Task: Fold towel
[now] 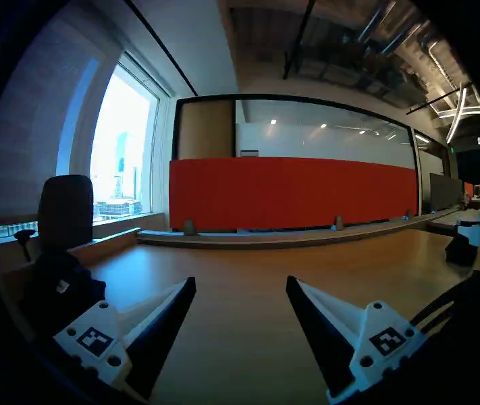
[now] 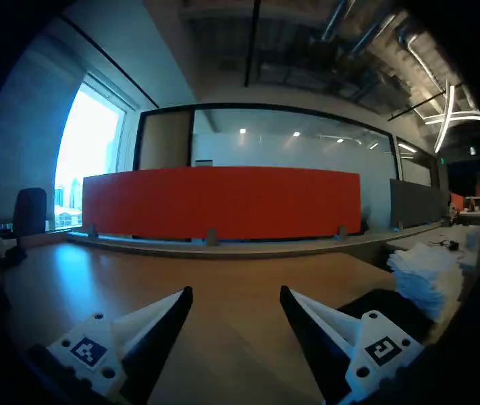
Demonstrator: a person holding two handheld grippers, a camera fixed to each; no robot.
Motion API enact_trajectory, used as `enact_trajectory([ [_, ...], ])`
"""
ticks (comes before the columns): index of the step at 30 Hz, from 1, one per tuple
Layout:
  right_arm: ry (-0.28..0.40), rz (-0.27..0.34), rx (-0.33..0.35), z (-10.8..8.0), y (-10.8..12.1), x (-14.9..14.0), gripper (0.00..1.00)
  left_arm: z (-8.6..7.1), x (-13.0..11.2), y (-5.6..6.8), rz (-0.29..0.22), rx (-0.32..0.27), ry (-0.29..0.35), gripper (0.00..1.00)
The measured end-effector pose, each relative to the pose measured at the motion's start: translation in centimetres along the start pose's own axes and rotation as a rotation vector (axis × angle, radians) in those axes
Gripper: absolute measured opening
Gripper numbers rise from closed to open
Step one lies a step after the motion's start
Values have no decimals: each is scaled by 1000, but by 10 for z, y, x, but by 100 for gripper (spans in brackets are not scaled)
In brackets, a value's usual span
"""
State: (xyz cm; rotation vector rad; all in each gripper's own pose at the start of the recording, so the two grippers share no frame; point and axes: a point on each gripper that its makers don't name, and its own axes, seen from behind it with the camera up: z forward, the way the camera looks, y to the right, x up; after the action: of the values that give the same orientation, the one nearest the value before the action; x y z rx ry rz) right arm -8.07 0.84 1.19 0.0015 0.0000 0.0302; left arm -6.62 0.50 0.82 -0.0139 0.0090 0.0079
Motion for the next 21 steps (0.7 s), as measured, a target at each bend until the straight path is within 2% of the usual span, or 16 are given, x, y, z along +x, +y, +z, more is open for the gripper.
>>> enact_trajectory([
  [21, 0, 0, 0, -1, 0, 1, 100, 1, -1, -1, -3, 0, 1, 100],
])
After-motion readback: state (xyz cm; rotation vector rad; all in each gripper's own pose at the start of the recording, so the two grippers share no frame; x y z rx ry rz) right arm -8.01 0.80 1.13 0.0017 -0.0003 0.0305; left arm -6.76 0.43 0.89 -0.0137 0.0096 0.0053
